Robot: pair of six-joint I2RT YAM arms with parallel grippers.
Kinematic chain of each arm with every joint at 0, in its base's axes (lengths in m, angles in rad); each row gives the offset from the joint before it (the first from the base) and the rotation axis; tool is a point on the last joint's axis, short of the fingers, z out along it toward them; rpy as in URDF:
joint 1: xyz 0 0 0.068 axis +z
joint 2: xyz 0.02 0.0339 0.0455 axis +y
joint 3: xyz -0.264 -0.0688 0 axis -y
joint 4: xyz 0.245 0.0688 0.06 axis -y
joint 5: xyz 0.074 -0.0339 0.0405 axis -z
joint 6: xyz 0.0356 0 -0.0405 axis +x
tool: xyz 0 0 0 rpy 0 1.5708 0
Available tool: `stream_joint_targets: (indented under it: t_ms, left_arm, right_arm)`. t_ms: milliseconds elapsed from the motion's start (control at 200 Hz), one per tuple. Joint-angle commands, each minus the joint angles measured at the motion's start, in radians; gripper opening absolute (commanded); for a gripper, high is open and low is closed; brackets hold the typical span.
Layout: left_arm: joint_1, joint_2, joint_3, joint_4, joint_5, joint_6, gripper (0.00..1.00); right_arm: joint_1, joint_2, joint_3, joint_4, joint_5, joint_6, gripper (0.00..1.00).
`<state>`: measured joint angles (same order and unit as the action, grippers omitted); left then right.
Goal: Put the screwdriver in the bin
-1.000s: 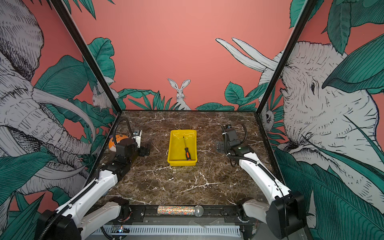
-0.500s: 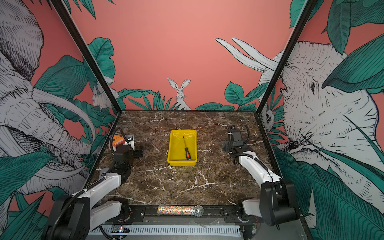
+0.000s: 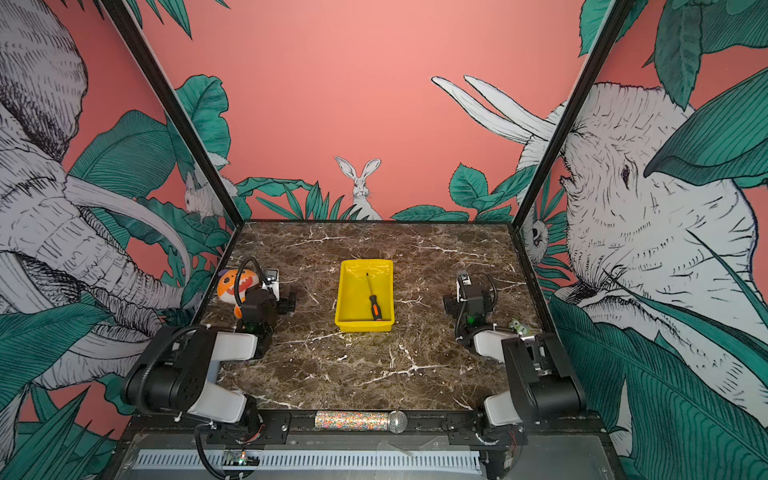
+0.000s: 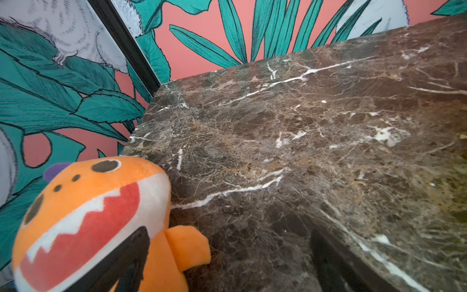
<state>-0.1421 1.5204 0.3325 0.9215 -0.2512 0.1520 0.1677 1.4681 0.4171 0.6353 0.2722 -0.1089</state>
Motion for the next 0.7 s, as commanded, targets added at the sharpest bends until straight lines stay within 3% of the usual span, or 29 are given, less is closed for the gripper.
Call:
stream_joint_targets:
  t_ms: [0, 80, 175, 250, 320, 425, 696]
  left_arm:
    - [0.015, 0.021, -0.009, 0.105, 0.045, 0.003, 1.0]
    - [0.022, 0.044, -0.004, 0.138, 0.074, 0.012, 1.0]
    - [0.031, 0.027, 0.033, 0.032, 0.106, 0.007, 1.0]
    - [0.043, 0.036, 0.047, 0.022, 0.125, 0.002, 1.0]
    - [0.055, 0.031, 0.06, -0.012, 0.151, -0.006, 1.0]
    - [0.094, 0.035, 0.086, -0.06, 0.199, -0.038, 1.0]
    - [0.095, 0.031, 0.082, -0.06, 0.201, -0.037, 1.0]
  right_arm:
    - [-0.017, 0.011, -0.02, 0.204, 0.002, 0.016, 0.99]
    - [-0.042, 0.04, -0.057, 0.314, -0.024, 0.04, 0.99]
    - [-0.076, 0.1, -0.08, 0.413, -0.075, 0.062, 0.99]
    - [-0.088, 0.069, -0.045, 0.285, -0.121, 0.069, 0.99]
    - [-0.119, 0.086, -0.032, 0.293, -0.181, 0.087, 0.99]
    - [-0.13, 0.085, -0.022, 0.27, -0.188, 0.099, 0.99]
    - [-0.136, 0.083, -0.018, 0.26, -0.193, 0.104, 0.99]
